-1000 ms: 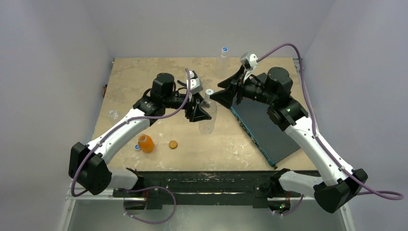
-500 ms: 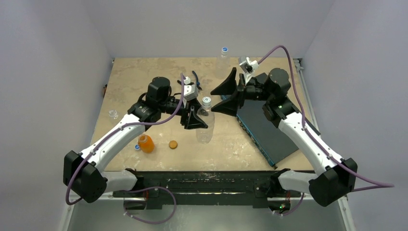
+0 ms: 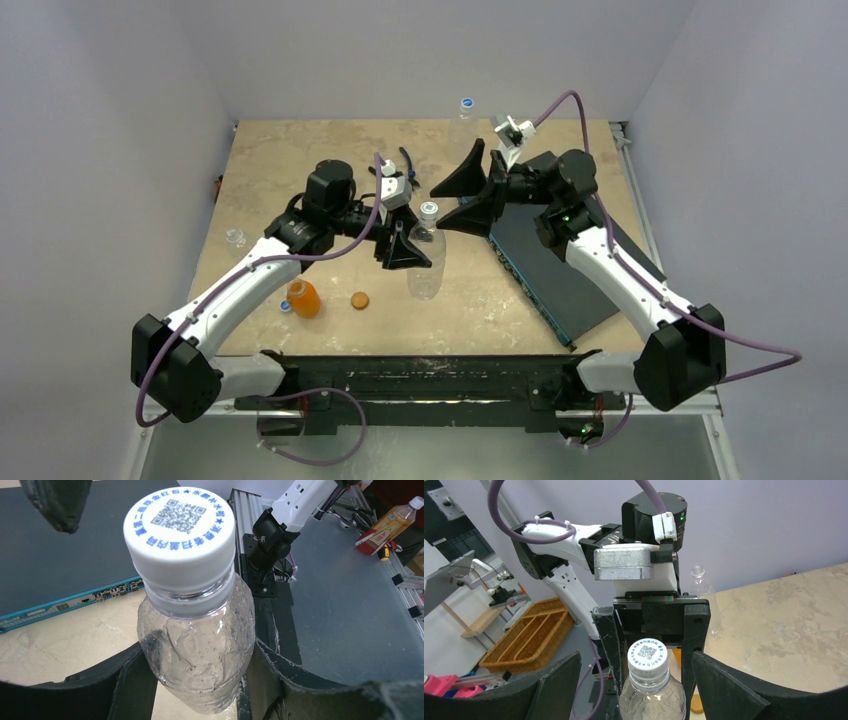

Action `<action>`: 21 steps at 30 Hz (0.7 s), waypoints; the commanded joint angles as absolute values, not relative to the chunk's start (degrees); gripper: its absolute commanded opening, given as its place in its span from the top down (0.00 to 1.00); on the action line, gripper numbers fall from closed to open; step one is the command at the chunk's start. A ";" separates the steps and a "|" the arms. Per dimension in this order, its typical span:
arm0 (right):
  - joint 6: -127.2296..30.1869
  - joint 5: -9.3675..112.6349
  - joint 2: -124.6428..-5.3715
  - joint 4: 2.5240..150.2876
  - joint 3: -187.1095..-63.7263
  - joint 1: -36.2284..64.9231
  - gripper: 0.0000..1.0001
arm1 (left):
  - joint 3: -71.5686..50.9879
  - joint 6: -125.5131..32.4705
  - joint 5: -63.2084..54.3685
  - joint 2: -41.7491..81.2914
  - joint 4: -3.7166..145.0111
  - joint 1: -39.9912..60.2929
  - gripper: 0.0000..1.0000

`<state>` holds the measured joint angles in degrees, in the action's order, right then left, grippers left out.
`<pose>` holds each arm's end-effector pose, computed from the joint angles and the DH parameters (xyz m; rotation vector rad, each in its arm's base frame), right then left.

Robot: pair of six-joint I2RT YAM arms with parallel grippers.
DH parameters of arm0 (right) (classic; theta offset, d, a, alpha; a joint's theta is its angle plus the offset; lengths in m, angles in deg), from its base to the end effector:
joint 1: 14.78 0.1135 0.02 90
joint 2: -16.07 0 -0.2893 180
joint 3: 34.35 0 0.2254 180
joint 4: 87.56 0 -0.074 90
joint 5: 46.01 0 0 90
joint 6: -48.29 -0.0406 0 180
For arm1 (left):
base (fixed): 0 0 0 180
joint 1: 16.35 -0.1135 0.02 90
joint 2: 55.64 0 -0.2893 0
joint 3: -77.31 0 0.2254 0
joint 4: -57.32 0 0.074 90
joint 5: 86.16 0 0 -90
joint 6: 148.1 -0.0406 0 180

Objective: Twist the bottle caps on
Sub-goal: Screw the bottle cap onto the plastic bottle.

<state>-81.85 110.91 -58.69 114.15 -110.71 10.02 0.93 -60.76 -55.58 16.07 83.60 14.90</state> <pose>0.2130 0.1395 0.4345 -0.9883 1.2901 1.5749 0.1886 -0.1554 0.3717 1.2200 1.5533 -1.3273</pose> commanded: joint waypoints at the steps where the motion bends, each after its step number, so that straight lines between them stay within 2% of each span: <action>1: -85.66 111.89 -58.76 121.06 -110.66 10.35 0.17 | 1.02 -61.44 -57.65 15.20 82.07 14.59 1.00; 11: -78.07 109.81 -59.73 110.75 -113.63 12.36 0.25 | 1.14 -61.09 -57.66 15.36 81.56 14.54 1.00; 21: -77.92 107.92 -59.25 110.66 -113.59 12.52 0.31 | 1.32 -60.87 -57.69 15.63 81.48 14.59 1.00</action>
